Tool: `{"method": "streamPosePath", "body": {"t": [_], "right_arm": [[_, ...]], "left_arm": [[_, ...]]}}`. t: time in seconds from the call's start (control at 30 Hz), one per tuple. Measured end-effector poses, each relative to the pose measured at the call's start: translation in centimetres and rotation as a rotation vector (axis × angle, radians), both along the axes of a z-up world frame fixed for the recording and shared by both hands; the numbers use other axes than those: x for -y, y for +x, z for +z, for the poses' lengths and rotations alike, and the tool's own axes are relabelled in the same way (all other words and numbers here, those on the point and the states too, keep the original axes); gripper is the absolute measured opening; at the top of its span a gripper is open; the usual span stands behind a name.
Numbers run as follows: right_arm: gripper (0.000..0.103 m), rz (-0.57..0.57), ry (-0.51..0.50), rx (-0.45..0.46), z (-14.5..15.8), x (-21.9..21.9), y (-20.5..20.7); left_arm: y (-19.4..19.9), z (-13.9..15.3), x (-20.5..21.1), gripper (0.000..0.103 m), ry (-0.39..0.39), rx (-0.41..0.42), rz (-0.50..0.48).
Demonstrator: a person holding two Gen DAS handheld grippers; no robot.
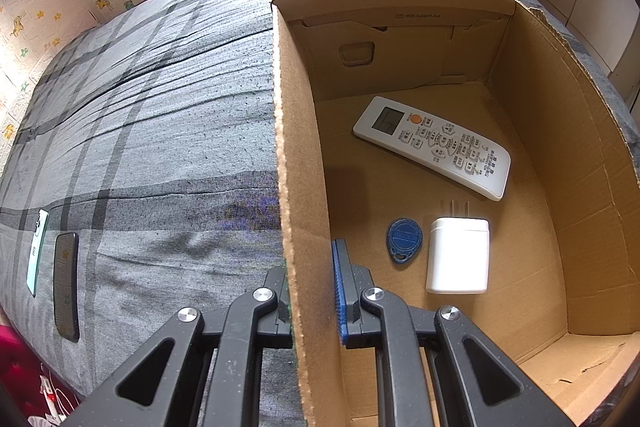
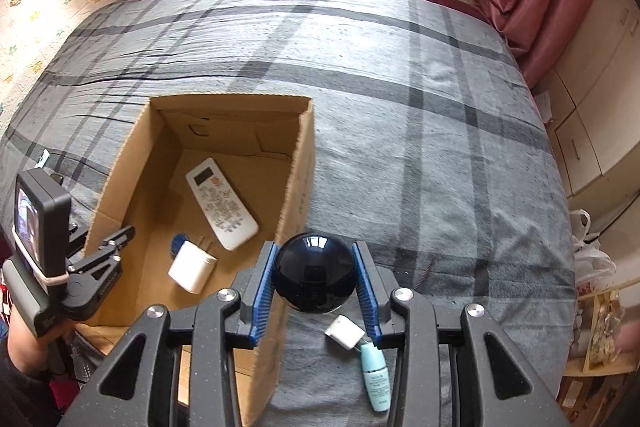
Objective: Organize rigid objects
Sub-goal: 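Lift the black ball and carry it over the box with the right gripper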
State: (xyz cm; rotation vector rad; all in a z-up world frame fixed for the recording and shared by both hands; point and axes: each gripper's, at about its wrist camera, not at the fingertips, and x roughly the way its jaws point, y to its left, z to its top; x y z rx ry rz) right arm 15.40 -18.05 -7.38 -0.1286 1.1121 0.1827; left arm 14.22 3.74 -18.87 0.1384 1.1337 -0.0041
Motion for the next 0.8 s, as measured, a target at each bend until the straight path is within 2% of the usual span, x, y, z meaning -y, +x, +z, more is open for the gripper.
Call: {"method": "streamPosePath", "body": {"t": [0.3, 0.8], "right_arm": [[0.04, 0.062, 0.007, -0.019, -0.9, -3.9, 1.1], [0.04, 0.144, 0.017, -0.089, -5.0, -10.0, 2.9]], "left_arm": [[0.0, -0.2, -0.3, 0.014, -0.008, -0.001, 0.0], [0.1, -0.2, -0.5, 0.014, -0.015, -0.002, -0.001]]}}
